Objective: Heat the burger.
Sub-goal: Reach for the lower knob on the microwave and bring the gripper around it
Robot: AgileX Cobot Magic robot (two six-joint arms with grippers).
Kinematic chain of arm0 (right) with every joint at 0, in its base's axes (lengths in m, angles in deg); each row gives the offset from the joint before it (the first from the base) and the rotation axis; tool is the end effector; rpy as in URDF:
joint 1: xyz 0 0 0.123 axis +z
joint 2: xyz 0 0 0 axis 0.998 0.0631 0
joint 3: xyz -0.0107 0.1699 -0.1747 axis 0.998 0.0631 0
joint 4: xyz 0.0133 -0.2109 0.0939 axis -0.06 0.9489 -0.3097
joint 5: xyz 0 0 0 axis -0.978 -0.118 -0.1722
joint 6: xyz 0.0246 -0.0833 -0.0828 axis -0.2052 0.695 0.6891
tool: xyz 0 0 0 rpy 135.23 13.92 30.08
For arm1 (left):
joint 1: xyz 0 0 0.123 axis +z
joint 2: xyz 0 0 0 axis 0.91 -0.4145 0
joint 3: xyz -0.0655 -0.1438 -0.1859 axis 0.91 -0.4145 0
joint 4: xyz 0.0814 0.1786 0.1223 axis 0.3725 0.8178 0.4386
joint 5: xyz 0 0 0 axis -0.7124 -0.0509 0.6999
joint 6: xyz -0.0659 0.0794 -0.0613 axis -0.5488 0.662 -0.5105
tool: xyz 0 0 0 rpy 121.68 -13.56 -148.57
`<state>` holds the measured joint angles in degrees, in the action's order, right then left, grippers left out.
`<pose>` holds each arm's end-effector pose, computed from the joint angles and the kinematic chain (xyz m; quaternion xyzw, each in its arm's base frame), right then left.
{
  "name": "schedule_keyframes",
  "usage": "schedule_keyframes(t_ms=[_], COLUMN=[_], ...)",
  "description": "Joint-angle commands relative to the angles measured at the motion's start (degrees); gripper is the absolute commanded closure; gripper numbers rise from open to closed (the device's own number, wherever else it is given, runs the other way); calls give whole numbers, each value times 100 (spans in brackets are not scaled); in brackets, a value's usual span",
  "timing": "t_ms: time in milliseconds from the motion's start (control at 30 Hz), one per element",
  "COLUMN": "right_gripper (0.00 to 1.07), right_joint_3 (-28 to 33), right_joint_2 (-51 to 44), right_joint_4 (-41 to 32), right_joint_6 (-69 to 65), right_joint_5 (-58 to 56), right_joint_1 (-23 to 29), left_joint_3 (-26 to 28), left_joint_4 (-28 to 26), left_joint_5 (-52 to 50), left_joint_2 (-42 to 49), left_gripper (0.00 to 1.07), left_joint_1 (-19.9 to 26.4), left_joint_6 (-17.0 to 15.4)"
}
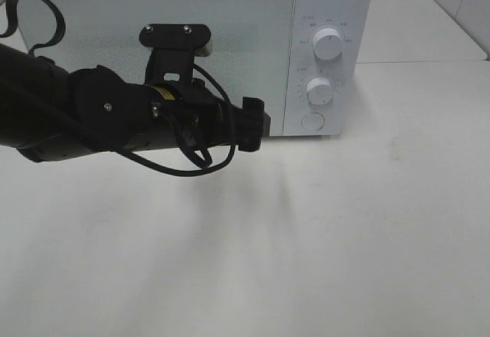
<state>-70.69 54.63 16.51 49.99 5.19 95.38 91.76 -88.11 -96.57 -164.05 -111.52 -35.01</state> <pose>0.0469 -0.0034 0.2620 -0.0147 0.8346 0.0232 0.5502 0.2711 -0.2574 0.1258 0.1703 0.8721 -0.1966 0.4145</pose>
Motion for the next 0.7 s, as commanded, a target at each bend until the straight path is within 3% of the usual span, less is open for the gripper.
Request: schedule_keyframes(t_ms=[33, 200, 467, 533, 667, 700], right_gripper=[31, 31, 31, 31, 31, 31], right_joint_3=[11, 11, 11, 11, 11, 11], right_joint_2=[-183, -183, -183, -183, -183, -183], right_joint_4=[23, 23, 23, 23, 23, 23], right_joint_6=[-17, -17, -17, -17, -17, -17], right_joint_5=[40, 40, 40, 40, 40, 40], right_joint_1=[-34, -34, -34, -34, -34, -34], left_joint_3=[-11, -11, -6, -6, -6, -6], left_joint_4=[63, 350, 619, 676, 733, 785], left_joint_5=[441, 1868, 3180, 3999, 4395, 4715], left_joint_2=[80, 223, 688, 945, 1060, 1203], left_gripper=[7, 7, 7, 7, 7, 7], left_joint_1=[-17, -17, 160, 693, 1003, 1358], left_joint_6=[126, 355, 258, 40, -29, -29])
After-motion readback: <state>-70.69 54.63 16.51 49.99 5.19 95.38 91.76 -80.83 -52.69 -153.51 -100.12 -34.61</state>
